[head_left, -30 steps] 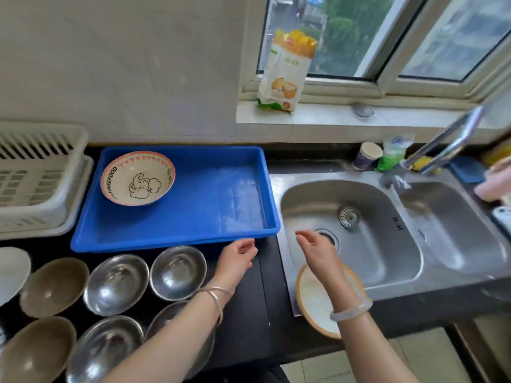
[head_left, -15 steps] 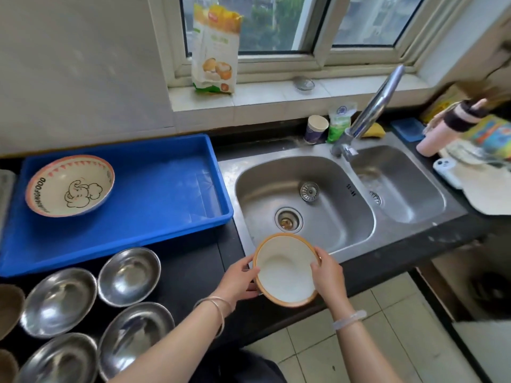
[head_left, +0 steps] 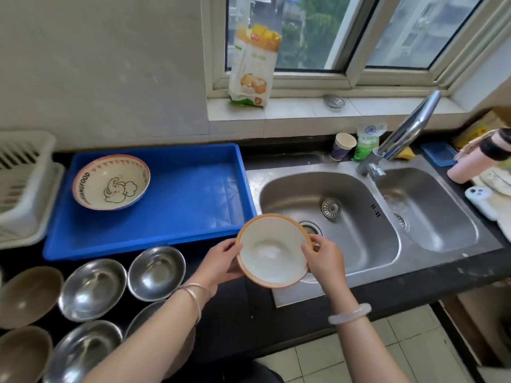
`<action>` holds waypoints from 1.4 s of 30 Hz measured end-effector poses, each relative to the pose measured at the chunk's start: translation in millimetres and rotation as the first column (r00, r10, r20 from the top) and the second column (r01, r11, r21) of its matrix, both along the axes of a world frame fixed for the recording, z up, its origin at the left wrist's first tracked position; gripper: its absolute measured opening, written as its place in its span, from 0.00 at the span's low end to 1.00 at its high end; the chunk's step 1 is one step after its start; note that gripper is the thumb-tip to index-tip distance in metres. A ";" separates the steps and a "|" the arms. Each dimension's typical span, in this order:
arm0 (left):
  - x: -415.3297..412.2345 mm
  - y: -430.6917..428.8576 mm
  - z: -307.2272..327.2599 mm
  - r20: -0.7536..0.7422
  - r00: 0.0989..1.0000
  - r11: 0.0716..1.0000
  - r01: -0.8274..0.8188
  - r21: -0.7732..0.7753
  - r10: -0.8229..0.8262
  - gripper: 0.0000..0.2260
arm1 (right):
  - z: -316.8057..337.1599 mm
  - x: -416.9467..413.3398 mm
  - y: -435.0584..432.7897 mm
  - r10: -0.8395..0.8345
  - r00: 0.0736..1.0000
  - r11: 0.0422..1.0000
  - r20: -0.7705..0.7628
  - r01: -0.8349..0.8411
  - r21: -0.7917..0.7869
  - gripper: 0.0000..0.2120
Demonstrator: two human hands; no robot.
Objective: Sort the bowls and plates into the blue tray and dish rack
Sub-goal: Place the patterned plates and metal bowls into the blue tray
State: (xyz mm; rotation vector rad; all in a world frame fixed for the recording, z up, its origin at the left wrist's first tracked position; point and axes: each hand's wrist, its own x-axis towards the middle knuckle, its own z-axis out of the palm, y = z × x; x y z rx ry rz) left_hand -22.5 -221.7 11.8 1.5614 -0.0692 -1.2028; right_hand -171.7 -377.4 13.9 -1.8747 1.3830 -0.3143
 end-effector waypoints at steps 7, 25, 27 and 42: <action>59.9 44.6 21.6 0.035 0.985 0.982 -0.167 -0.084 0.170 0.12 | 15.3 81.3 22.4 0.059 0.975 0.983 0.213 -0.094 0.158 0.10; 219.4 131.5 13.0 0.093 0.737 0.736 -0.640 -0.221 0.669 0.11 | 25.0 326.5 93.0 0.392 0.880 0.857 0.268 -0.455 0.243 0.10; 237.2 130.8 6.0 0.115 0.725 0.729 -0.646 -0.227 0.679 0.11 | 19.3 348.4 95.3 0.394 0.882 0.859 0.259 -0.453 0.238 0.11; 308.4 126.3 -49.0 0.279 0.735 0.768 -0.641 -0.012 0.618 0.17 | -34.0 423.2 106.8 0.376 0.921 0.915 0.108 -0.387 0.118 0.11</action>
